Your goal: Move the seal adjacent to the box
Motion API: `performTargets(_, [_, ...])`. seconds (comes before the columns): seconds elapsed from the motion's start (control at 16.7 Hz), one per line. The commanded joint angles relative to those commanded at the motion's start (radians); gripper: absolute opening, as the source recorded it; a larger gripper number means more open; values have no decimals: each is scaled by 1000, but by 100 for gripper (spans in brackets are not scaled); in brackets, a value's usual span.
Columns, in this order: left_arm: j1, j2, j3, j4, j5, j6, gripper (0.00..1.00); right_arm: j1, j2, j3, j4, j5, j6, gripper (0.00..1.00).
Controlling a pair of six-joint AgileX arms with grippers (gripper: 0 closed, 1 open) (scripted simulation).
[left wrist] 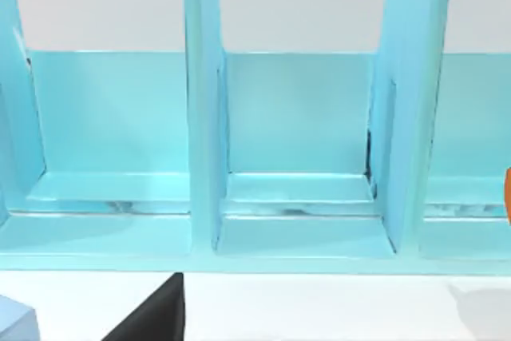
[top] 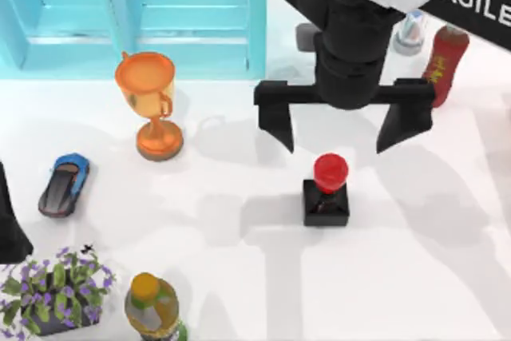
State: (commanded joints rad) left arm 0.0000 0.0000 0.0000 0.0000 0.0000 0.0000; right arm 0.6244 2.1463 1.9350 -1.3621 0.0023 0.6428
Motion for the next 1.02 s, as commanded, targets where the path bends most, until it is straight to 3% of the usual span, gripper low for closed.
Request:
performTargets(0.36, [0,0,0,0,0,0,100,4,26,-229,263,0,5,100])
performTargets(0.72, [0,0,0,0,0,0,100,5,32,-268,302,0,6,100])
performTargets(1.02, [0,0,0,0,0,0,100,5,32,-268,302,0,6,62])
